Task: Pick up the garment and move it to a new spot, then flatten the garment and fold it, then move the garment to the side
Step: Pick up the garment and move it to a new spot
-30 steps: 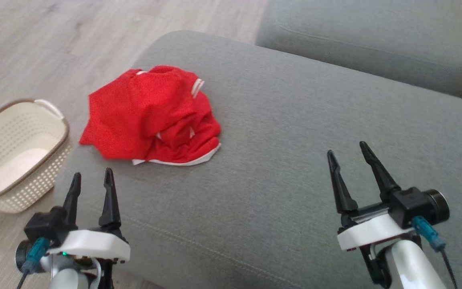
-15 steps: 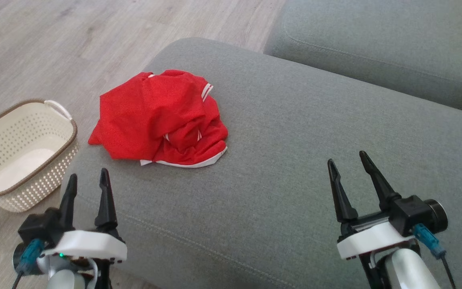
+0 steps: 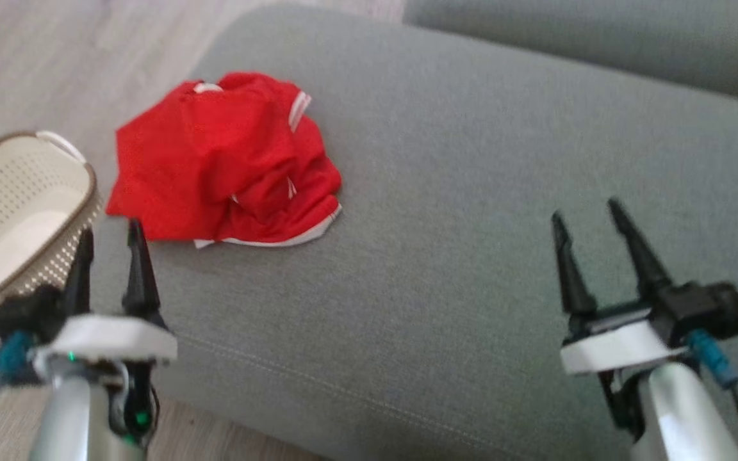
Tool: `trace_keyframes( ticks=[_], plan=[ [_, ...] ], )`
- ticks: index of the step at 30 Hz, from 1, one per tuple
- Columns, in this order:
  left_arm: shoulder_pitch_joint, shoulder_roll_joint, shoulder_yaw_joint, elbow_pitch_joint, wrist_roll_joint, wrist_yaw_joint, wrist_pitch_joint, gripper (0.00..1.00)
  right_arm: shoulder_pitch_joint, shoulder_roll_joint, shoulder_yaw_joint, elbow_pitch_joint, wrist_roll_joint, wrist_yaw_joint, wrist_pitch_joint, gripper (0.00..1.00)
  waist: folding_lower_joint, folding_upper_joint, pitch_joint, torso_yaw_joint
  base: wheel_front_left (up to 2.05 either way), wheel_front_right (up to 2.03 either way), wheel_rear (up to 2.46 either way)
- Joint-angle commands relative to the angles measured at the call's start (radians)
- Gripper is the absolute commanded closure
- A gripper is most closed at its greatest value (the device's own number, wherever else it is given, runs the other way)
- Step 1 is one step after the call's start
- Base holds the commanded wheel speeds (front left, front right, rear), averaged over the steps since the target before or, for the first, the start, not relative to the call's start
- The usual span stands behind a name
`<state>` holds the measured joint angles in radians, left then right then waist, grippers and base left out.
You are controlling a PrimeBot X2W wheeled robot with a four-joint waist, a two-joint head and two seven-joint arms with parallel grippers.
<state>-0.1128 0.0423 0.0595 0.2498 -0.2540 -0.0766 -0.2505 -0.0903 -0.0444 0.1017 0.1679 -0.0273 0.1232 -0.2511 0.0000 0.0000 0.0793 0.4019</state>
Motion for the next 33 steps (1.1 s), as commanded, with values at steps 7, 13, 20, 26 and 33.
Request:
trace_keyframes(
  ticks=[7,13,20,26,33],
  plan=[
    [-0.280,0.088,0.043,0.190,-0.077,-0.043,0.040,0.00,-0.106,-0.006,-0.038,-0.091,-0.075,0.008,-0.008,0.00,0.0000,0.0000,0.159,-0.064,0.00,0.00,0.00],
    [-0.471,0.167,0.005,0.341,-0.153,-0.053,0.137,0.00,-0.141,-0.006,-0.048,-0.123,-0.105,0.008,0.016,0.00,0.0000,0.0000,0.238,-0.089,0.00,0.00,0.00],
    [-0.631,0.242,-0.082,0.503,-0.211,-0.054,0.191,0.00,-0.165,-0.006,-0.012,-0.126,-0.108,0.008,0.023,0.00,0.0000,0.0000,0.288,-0.128,0.00,0.00,0.00],
    [-0.685,0.274,-0.121,0.624,-0.227,-0.054,0.192,0.52,-0.169,-0.006,0.002,-0.115,-0.090,0.008,0.018,0.00,0.0000,0.0000,0.301,-0.147,0.00,0.00,0.00],
    [-0.715,0.294,-0.162,0.679,-0.256,-0.054,0.111,1.00,-0.171,-0.006,0.004,-0.089,-0.074,0.008,0.008,0.00,0.0000,0.0000,0.277,-0.153,0.00,0.00,0.00]
  ],
)
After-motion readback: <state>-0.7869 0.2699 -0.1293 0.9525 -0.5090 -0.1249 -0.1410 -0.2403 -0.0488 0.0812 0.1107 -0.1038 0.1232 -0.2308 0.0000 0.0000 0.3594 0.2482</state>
